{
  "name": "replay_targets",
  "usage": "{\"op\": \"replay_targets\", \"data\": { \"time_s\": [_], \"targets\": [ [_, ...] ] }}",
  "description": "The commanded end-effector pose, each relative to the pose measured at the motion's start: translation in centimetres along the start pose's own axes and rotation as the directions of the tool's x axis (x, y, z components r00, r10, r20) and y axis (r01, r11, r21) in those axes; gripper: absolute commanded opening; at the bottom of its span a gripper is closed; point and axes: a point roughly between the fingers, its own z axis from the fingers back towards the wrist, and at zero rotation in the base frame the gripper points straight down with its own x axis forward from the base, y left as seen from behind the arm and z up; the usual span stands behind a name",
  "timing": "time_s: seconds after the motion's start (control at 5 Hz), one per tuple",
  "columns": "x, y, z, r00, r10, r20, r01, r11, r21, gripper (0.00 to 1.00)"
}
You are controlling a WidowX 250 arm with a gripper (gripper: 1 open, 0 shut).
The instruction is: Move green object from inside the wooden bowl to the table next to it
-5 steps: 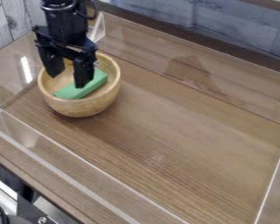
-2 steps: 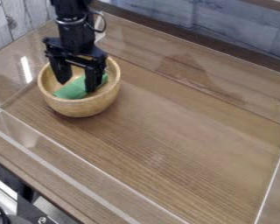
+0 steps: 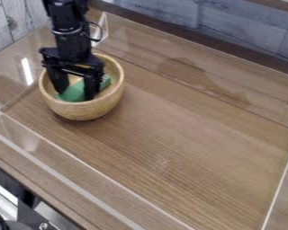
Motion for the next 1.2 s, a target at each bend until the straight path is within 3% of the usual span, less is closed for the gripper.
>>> {"op": "replay_targets", "data": {
  "time_s": [0.0,0.2,0.6,1.0],
  "targets": [
    [0.8,-1.1,2.2,0.998,0.029,0.063,-0.029,1.0,-0.006,1.0],
    [1.2,-1.8,2.6,0.997,0.052,0.062,-0.052,0.999,-0.007,1.0],
    [2.1,-1.8,4.2,0.999,0.014,0.053,-0.013,1.0,-0.009,1.0],
    [3.1,1.0,2.9,0.998,0.04,0.041,-0.04,0.999,-0.007,1.0]
  ]
}}
